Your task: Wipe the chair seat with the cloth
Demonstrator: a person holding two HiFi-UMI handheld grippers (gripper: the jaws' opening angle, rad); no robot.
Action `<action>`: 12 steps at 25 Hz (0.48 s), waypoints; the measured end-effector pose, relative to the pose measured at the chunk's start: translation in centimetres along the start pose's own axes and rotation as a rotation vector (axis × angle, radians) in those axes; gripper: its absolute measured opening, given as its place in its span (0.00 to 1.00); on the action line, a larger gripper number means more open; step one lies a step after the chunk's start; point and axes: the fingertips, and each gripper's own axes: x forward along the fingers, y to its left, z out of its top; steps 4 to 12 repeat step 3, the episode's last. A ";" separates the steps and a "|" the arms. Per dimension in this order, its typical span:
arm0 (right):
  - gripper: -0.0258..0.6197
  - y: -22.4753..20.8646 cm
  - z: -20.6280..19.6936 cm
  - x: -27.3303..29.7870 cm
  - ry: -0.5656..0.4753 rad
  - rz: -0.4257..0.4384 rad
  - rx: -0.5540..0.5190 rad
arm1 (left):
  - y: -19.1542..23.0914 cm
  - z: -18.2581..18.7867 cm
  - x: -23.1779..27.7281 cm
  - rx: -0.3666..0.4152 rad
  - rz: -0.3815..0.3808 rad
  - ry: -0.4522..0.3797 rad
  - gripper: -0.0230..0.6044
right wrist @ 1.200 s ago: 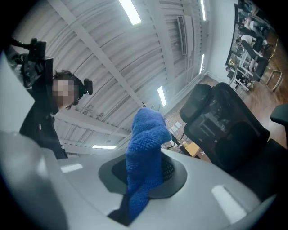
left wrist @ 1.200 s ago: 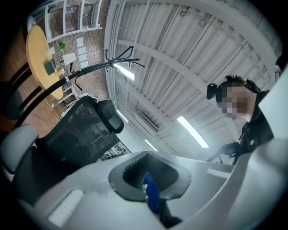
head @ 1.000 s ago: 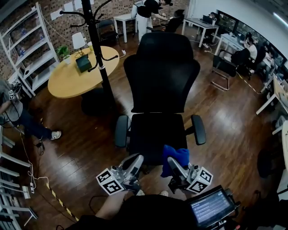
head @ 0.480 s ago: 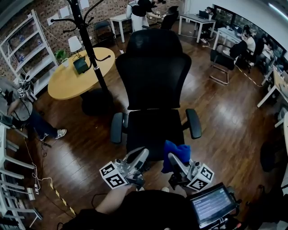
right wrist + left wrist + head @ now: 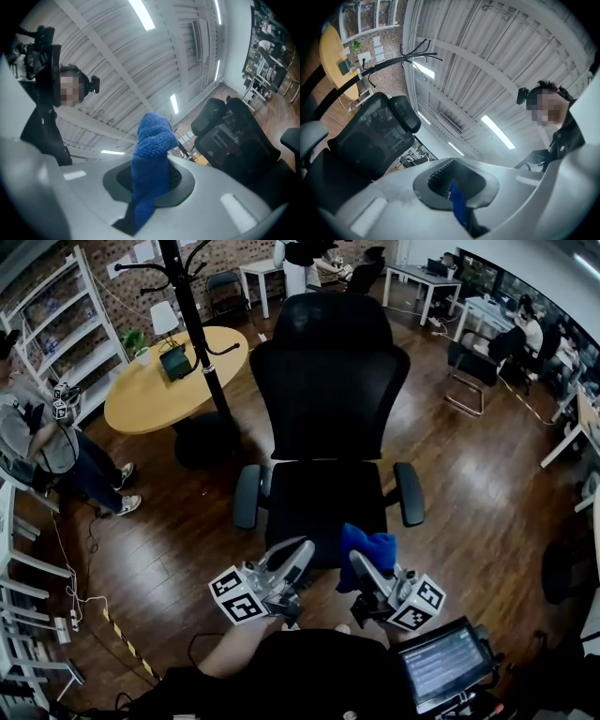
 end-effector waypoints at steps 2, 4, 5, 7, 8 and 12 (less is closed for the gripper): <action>0.11 -0.1 -0.5 0.5 0.004 0.005 -0.002 | 0.4 0.3 -0.4 0.006 0.000 -0.007 0.03; 0.11 -0.1 -0.7 0.8 0.006 0.007 -0.003 | 0.6 0.5 -0.6 0.009 -0.001 -0.011 0.03; 0.11 -0.1 -0.7 0.8 0.006 0.007 -0.003 | 0.6 0.5 -0.6 0.009 -0.001 -0.011 0.03; 0.11 -0.1 -0.7 0.8 0.006 0.007 -0.003 | 0.6 0.5 -0.6 0.009 -0.001 -0.011 0.03; 0.11 -0.1 -0.7 0.8 0.006 0.007 -0.003 | 0.6 0.5 -0.6 0.009 -0.001 -0.011 0.03; 0.11 -0.1 -0.7 0.8 0.006 0.007 -0.003 | 0.6 0.5 -0.6 0.009 -0.001 -0.011 0.03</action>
